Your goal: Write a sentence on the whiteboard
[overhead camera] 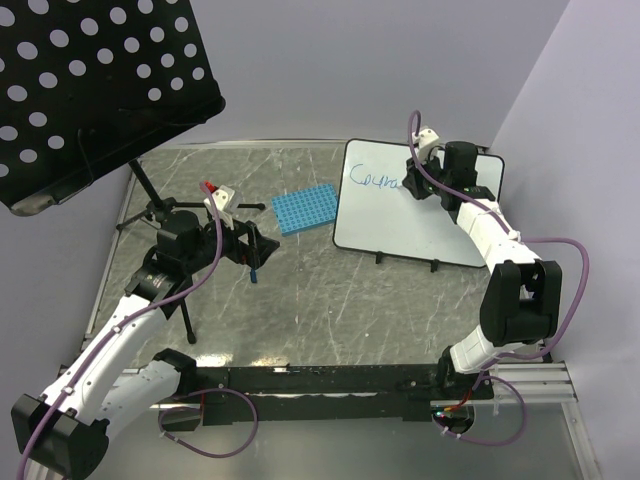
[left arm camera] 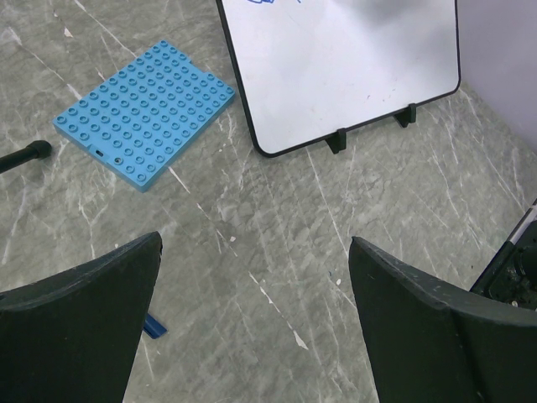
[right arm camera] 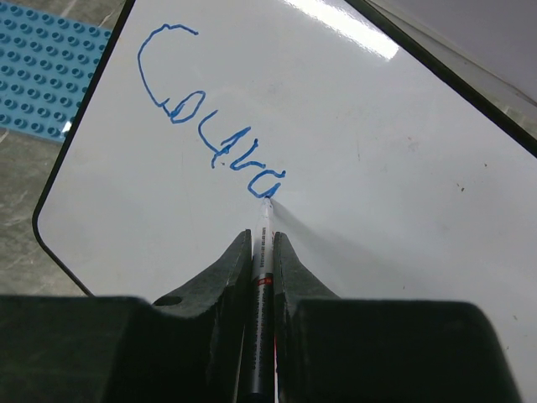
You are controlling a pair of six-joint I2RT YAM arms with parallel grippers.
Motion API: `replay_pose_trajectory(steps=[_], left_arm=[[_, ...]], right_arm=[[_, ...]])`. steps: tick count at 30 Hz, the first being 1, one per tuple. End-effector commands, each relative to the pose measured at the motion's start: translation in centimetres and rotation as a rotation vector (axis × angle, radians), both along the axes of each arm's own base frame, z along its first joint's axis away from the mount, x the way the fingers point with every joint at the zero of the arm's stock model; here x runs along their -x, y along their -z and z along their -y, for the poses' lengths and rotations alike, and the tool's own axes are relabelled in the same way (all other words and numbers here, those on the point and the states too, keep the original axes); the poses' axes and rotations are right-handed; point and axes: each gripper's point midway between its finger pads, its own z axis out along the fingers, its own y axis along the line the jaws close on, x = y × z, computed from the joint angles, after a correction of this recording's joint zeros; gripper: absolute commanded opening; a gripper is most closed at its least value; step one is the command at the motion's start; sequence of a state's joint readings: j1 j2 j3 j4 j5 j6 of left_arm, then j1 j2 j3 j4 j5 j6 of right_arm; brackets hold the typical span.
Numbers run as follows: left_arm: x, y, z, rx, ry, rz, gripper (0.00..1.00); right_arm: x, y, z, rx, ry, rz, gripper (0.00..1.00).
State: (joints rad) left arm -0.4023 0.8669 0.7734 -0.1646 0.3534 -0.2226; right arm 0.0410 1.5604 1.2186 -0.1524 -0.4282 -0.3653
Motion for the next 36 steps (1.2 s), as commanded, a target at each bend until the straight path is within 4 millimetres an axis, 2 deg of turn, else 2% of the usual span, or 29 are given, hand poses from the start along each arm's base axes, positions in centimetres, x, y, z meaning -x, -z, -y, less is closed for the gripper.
replay_pose_trajectory(steps=[1, 13, 30, 34, 36], left_arm=[[0.1, -1.1, 0.0, 0.012, 0.008, 0.04, 0.97], [0.1, -1.1, 0.0, 0.013, 0.008, 0.04, 0.97], [0.2, -1.1, 0.0, 0.014, 0.009, 0.042, 0.97], [0.2, -1.1, -0.1, 0.012, 0.008, 0.04, 0.97], [0.2, -1.1, -0.1, 0.012, 0.007, 0.042, 0.97]], right_arm=[[0.5, -0.6, 0.0, 0.002, -0.024, 0.01, 0.0], [0.8, -0.1, -0.7, -0.03, -0.047, -0.023, 0.0], [-0.2, -0.4, -1.7, -0.049, -0.054, -0.036, 0.0], [0.1, -0.9, -2.1, -0.061, -0.066, -0.029, 0.0], [0.4, -1.8, -2.2, -0.068, -0.07, -0.011, 0.0]])
